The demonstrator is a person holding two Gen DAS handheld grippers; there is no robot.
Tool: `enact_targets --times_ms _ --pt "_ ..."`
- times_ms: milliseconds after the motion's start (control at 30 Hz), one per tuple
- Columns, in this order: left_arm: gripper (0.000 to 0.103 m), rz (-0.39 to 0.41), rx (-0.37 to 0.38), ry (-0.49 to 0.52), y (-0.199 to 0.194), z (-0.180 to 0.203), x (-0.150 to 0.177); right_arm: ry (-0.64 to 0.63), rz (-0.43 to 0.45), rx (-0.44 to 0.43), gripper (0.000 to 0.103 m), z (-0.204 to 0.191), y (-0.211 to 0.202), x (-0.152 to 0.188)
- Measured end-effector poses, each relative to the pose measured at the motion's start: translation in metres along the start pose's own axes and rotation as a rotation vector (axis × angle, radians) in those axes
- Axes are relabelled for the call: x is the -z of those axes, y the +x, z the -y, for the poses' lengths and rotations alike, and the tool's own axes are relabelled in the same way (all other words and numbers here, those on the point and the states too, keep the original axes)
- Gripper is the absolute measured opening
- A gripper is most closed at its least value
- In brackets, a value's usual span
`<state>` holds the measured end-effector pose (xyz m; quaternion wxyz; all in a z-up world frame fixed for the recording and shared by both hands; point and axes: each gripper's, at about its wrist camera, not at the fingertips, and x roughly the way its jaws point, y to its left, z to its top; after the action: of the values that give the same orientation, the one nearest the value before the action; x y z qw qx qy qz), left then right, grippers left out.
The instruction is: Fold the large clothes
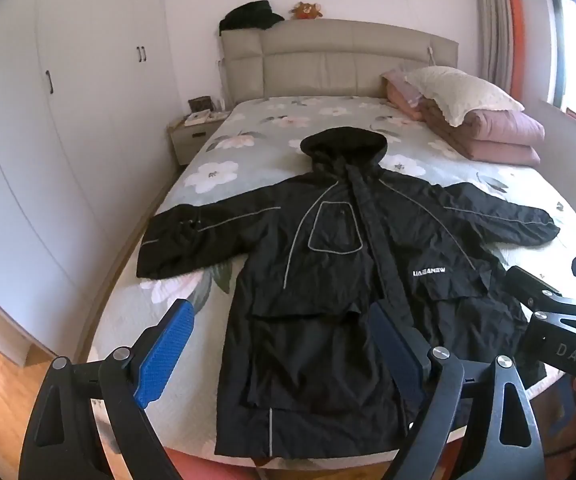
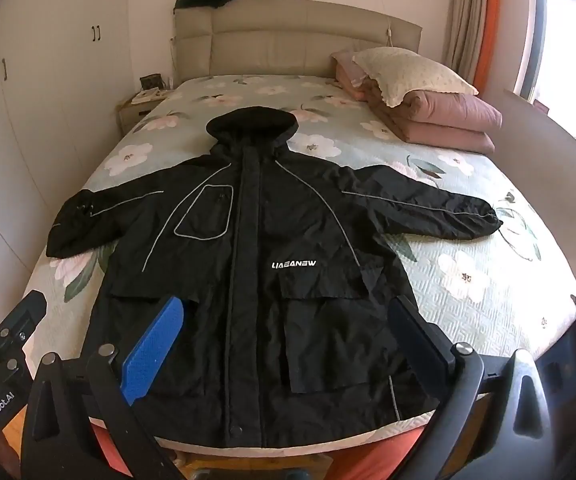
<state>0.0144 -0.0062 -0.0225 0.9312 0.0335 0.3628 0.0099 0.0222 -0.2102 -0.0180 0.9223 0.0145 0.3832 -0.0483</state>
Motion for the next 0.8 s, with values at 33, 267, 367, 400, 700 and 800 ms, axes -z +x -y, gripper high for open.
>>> enact_targets --times_ms 33,267,367,400,700,800 --pt "0.090 -0.003 0.001 -0.001 0.0007 -0.0003 0.0005 -0.001 0.000 0.000 0.103 0.0002 -0.0007 0.0001" --pt "0.090 -0.010 0.005 0.001 0.0020 -0.0017 0.0027 -0.003 0.006 0.002 0.103 -0.0028 -0.0042 0.0021" --pt "0.090 -0.017 0.009 0.004 0.0022 -0.0017 0.0031 -0.005 0.004 0.002 0.103 -0.0041 -0.0053 0.0024" --pt "0.090 -0.020 0.014 0.002 0.0029 -0.0018 0.0035 -0.004 0.004 0.003 0.103 -0.0041 -0.0053 0.0027" --pt "0.090 -0.032 0.014 -0.009 0.0054 -0.0031 0.0077 0.001 -0.011 0.000 0.103 -0.0044 -0.0044 0.0052" --pt "0.090 -0.034 0.008 -0.014 0.0052 -0.0038 0.0089 -0.002 -0.011 -0.002 0.103 -0.0043 -0.0055 0.0062"
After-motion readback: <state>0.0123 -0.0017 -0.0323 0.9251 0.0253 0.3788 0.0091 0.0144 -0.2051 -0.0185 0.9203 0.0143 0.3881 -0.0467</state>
